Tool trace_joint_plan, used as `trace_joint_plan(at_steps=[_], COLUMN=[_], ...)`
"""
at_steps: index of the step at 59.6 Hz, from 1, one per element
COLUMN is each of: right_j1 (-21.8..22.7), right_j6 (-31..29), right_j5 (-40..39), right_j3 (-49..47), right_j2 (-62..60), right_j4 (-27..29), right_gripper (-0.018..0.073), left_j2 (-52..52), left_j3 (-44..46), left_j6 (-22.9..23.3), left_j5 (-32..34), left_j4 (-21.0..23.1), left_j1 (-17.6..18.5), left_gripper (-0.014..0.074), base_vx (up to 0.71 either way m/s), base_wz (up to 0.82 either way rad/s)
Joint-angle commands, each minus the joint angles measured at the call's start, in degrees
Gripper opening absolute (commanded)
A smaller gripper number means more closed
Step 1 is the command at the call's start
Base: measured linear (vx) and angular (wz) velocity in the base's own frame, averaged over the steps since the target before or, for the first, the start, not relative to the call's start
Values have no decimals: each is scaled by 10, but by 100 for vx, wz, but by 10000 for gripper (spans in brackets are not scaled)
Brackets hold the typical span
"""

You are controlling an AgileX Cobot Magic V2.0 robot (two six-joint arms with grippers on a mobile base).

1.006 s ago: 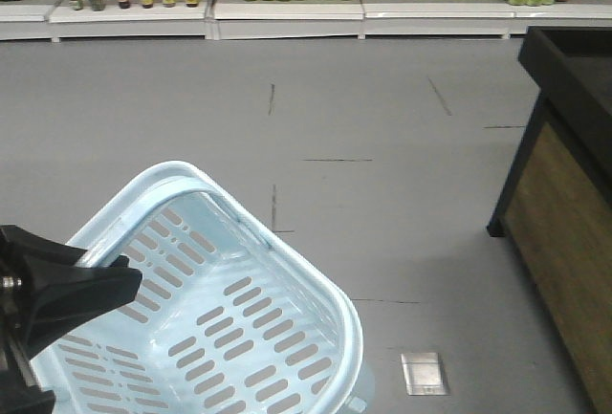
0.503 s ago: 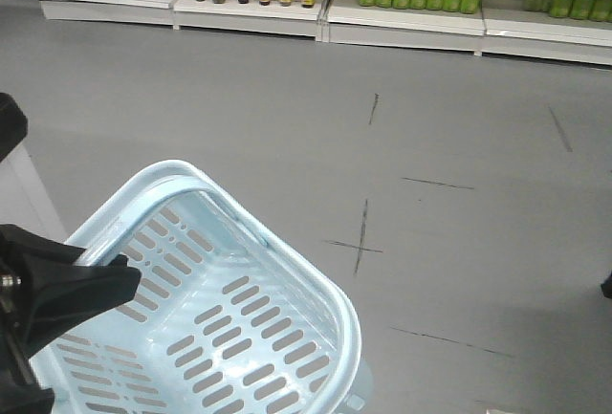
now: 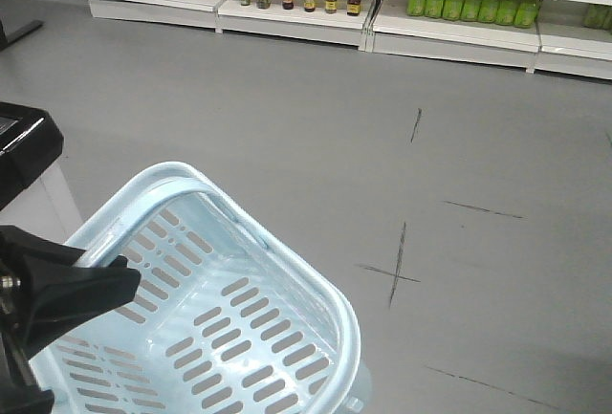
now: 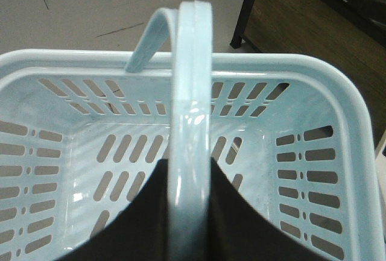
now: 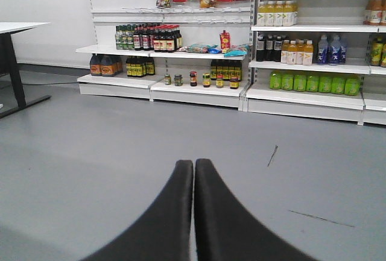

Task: Pick three apples into basket with both arms
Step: 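Drive the base away from the table holding the basket in left gripper, then drive the base around to the apple table carrying the basket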

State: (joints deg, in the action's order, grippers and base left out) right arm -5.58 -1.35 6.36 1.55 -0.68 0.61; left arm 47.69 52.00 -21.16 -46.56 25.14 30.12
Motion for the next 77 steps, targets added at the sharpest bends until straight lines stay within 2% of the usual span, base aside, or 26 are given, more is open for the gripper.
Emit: trace_joint_plan(at_steps=[1, 77], right_j1=[4, 4], right_j6=[-1, -1], right_j5=[-41, -41], right_j3=[8, 8], right_j2=[-7, -7], right_j4=[-1, -1], right_gripper=[-8, -8], left_j2=[-7, -6], left_j3=[18, 18], left_j6=[2, 2], left_j5=[46, 47], left_j4=[21, 21], left_j1=[2, 2], left_gripper=[-6, -6], base_vx=[22, 29], base_wz=[0, -20])
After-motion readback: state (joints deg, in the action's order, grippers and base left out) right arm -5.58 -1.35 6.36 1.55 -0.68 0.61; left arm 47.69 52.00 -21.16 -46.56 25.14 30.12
